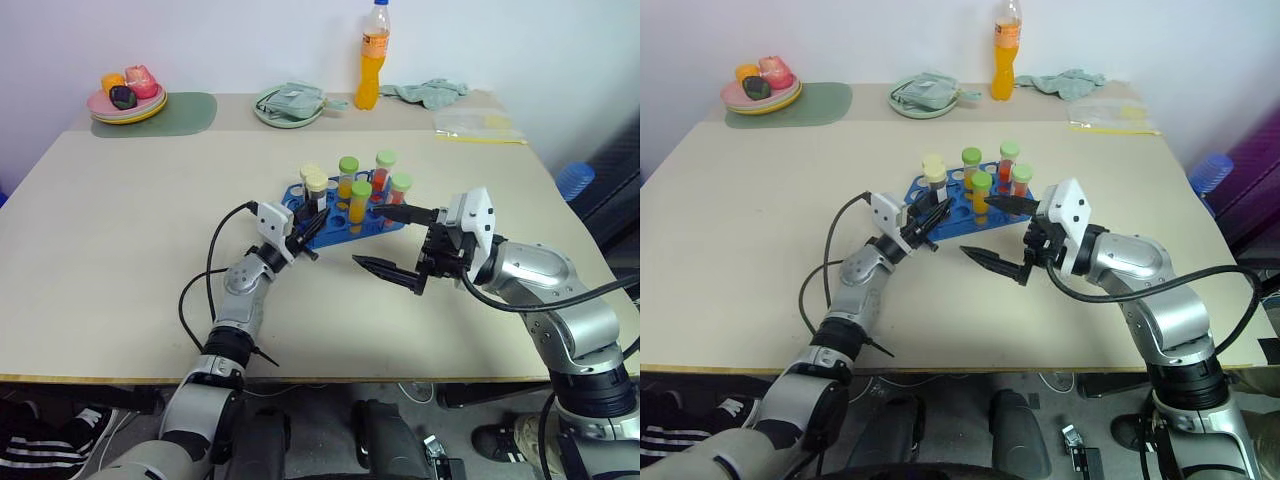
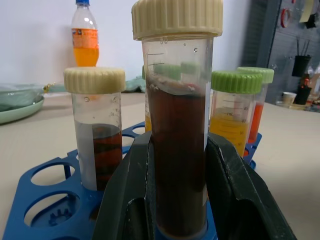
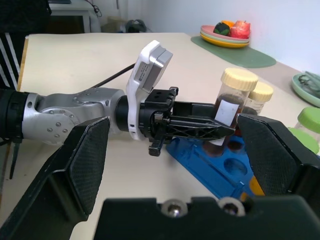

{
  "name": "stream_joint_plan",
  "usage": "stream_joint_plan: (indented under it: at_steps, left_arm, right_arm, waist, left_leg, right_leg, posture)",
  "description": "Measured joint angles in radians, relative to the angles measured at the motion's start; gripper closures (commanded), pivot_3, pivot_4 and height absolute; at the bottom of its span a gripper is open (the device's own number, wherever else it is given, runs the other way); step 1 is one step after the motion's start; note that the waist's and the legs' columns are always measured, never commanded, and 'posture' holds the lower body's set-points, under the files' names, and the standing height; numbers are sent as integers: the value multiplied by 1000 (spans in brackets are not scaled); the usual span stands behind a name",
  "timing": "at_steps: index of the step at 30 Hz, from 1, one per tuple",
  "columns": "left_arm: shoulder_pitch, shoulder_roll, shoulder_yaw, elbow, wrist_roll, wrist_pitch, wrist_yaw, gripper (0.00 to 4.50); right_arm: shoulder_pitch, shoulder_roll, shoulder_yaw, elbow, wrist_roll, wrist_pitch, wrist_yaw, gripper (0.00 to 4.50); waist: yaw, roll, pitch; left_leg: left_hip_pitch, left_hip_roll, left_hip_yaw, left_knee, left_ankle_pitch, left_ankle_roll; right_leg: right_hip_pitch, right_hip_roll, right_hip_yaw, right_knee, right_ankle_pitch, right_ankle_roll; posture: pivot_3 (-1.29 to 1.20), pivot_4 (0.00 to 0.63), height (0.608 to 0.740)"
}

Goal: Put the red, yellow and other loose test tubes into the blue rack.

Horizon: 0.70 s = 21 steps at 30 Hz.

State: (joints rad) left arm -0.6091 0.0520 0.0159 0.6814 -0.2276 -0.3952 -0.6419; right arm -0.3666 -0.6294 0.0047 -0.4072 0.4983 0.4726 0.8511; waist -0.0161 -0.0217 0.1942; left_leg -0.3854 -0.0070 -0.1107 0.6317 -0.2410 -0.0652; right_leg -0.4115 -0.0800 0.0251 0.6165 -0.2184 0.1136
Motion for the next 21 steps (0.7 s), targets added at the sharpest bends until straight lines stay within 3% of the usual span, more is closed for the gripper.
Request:
stream_joint_plan:
  at_steps: [6, 7, 8, 13, 17, 21]
  left_arm:
    - [27, 40, 6, -55, -19, 34, -49, 960]
    - [42, 51, 6, -88, -27, 42, -55, 332]
    - [55, 62, 7, -117, -34, 47, -62, 46]
    - [178, 205, 17, -401, -107, 210, -126, 17]
    - [373, 483, 101, -661, -264, 429, -281, 17]
    - [526, 722, 228, -774, -427, 613, -470, 17]
  right_arm:
    - [0, 1, 0, 11, -11, -25, 6, 0]
    - [0, 1, 1, 20, -13, -28, 11, 0]
    - [0, 1, 1, 24, -14, -30, 13, 0]
    - [8, 1, 7, 43, -16, -41, 33, 0]
    - [15, -8, 11, 60, -14, -40, 60, 0]
    - [77, -44, -10, 55, 2, -39, 96, 0]
  waist:
    - [1, 0, 0]
    - [1, 0, 0]
    - [1, 0, 0]
    - [-4, 1, 0]
    - [-15, 2, 1]
    - [-7, 3, 1]
  left_leg:
    - [0, 0, 0, 0, 0, 0]
    - [0, 0, 0, 0, 0, 0]
    - [0, 0, 0, 0, 0, 0]
    - [0, 0, 0, -2, 0, 0]
    - [1, 2, 0, -3, 0, 0]
    - [-1, 2, 0, -2, 0, 0]
  right_leg:
    - [0, 0, 0, 0, 0, 0]
    - [0, 0, 0, 0, 0, 0]
    - [0, 0, 0, -1, 0, 0]
    - [0, 0, 0, 0, 0, 0]
    - [-1, 1, 0, 0, -2, -4]
    - [-1, 0, -1, -2, -4, -7]
  posture:
    - [0, 150, 740]
    - [0, 150, 740]
    - [0, 150, 740]
    - [0, 150, 740]
    - [0, 150, 740]
    - [0, 150, 740]
